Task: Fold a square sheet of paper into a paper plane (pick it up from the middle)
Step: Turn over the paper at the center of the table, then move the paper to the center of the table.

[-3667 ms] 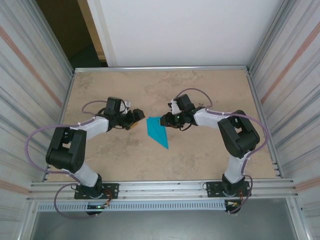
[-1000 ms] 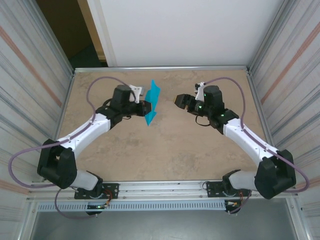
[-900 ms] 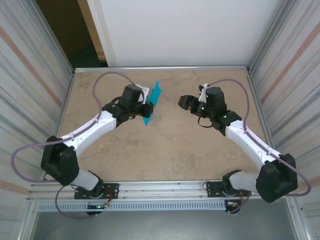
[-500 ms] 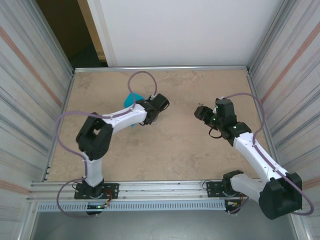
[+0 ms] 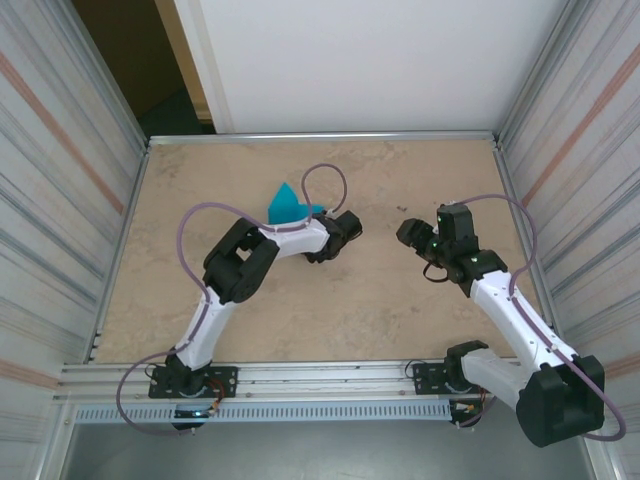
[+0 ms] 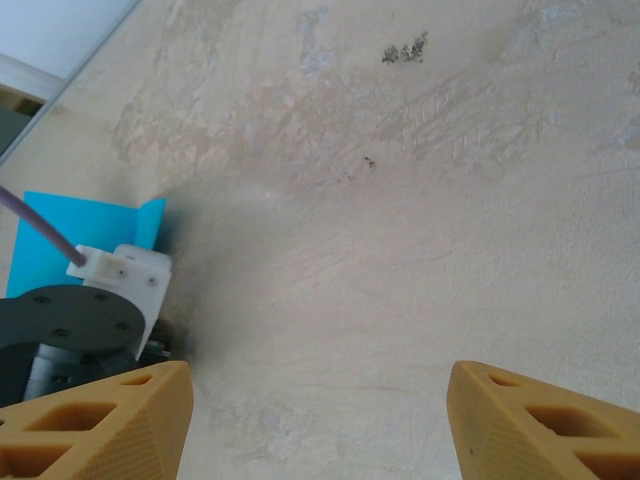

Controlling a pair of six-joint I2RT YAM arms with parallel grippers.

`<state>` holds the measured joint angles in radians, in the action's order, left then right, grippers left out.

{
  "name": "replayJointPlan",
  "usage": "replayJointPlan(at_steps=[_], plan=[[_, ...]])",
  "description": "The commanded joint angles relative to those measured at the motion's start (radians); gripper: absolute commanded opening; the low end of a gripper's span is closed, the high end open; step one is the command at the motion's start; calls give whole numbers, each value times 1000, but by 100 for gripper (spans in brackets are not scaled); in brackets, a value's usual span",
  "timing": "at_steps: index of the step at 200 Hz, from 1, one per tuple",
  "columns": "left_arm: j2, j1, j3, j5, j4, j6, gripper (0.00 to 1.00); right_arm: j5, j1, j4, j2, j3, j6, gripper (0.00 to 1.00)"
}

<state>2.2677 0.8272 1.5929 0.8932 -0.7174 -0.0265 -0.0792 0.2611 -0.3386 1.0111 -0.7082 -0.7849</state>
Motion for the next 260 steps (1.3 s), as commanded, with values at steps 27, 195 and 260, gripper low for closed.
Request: replayJointPlan(at_steps=[27,195,260], plan=[[2,10,32,-125,-28,-42,23,-14,-8,8,23,15,-34,67],[-579,-103,-372,-1097,332,-454,55,-85,-10,82,66,13,-42,80],[-551,-403,-494,-1194,483,-494,65,-106,-2,119,90,32,-57,84]])
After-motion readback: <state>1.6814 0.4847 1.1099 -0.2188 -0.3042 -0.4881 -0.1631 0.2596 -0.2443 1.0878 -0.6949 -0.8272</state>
